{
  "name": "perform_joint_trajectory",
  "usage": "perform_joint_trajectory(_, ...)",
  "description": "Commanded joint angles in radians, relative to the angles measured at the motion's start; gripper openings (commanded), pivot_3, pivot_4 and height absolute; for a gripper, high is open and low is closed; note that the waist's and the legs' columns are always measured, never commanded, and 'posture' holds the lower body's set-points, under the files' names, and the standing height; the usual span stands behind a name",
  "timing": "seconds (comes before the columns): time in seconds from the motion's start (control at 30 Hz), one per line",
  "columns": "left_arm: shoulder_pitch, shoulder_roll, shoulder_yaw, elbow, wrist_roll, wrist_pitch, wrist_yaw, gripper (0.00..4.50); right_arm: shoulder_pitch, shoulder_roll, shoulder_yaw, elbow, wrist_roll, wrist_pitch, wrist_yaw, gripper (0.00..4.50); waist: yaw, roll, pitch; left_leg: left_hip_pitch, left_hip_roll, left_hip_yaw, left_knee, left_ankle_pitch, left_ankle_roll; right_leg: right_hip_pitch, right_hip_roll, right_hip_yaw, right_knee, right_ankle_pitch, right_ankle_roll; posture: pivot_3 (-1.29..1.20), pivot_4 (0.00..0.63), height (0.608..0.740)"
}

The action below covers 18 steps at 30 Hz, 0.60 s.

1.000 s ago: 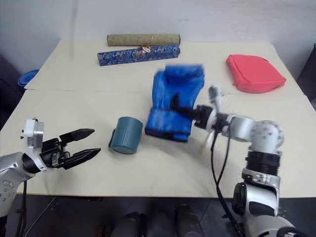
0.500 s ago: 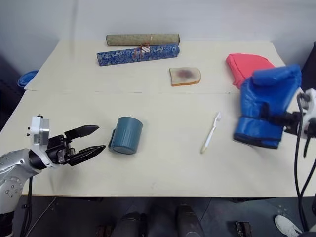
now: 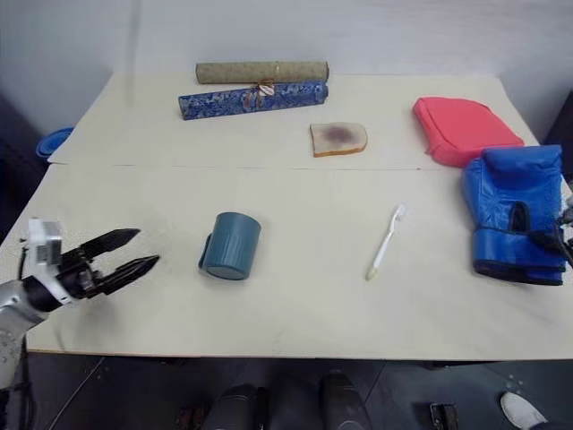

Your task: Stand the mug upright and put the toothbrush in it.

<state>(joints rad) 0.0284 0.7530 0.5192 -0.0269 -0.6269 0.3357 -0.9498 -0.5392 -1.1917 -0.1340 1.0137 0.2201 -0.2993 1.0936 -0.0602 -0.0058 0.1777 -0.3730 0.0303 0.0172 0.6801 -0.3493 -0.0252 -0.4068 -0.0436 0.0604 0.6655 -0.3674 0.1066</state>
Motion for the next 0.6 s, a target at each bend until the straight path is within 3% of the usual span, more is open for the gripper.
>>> perform_joint_trajectory(0.03, 0.019, 0.046, 0.086, 0.085, 0.057, -0.026, 0.059, 4.5, 0.117, 0.079, -0.158, -0.212, 0.173, -0.189, 0.117, 4.48, -0.011, -0.002, 0.001, 0.002, 0.001, 0.001, 0.0, 0.0, 0.0, 0.002, 0.001, 0.001, 0.0, 0.0, 0.0, 0.0, 0.15, 0.74)
perform_joint_trajectory(0.13, 0.046, 0.102, 0.101, 0.166, 0.129, 0.073, 0.176, 4.5, 0.27, 0.217, -0.184, -0.569, 0.341, -0.117, 0.188, 4.48, -0.026, -0.004, 0.002, 0.015, 0.004, -0.003, -0.006, -0.003, 0.004, 0.016, 0.001, 0.002, -0.004, 0.0, 0.0, 0.0, 0.15, 0.74)
perform_joint_trajectory(0.23, 0.034, 0.144, 0.138, 0.198, 0.116, 0.286, 0.296, 4.5, 0.367, 0.302, -0.125, -0.842, 0.398, -0.075, 0.225, 4.48, -0.022, -0.002, 0.002, 0.021, 0.003, -0.004, -0.013, -0.002, 0.003, 0.019, -0.001, 0.001, -0.004, 0.0, 0.0, 0.0, 0.15, 0.74)
perform_joint_trajectory(0.43, 0.054, 0.211, 0.153, 0.068, 0.088, 0.514, 0.324, 4.5, 0.417, 0.434, -0.059, -1.063, 0.42, -0.008, 0.193, 4.48, 0.007, -0.006, 0.0, 0.016, 0.001, -0.009, -0.012, 0.001, -0.004, 0.015, -0.005, -0.003, 0.001, 0.0, 0.0, 0.0, 0.15, 0.74)
perform_joint_trajectory(0.6, -0.019, 0.189, 0.124, -0.117, -0.069, 0.653, 0.267, 4.5, 0.461, 0.453, -0.087, -1.091, 0.411, -0.007, 0.196, 4.48, 0.04, -0.007, 0.0, 0.015, -0.005, -0.011, -0.012, 0.002, -0.002, 0.016, -0.013, -0.006, -0.004, 0.0, -0.001, 0.0, 0.15, 0.74)
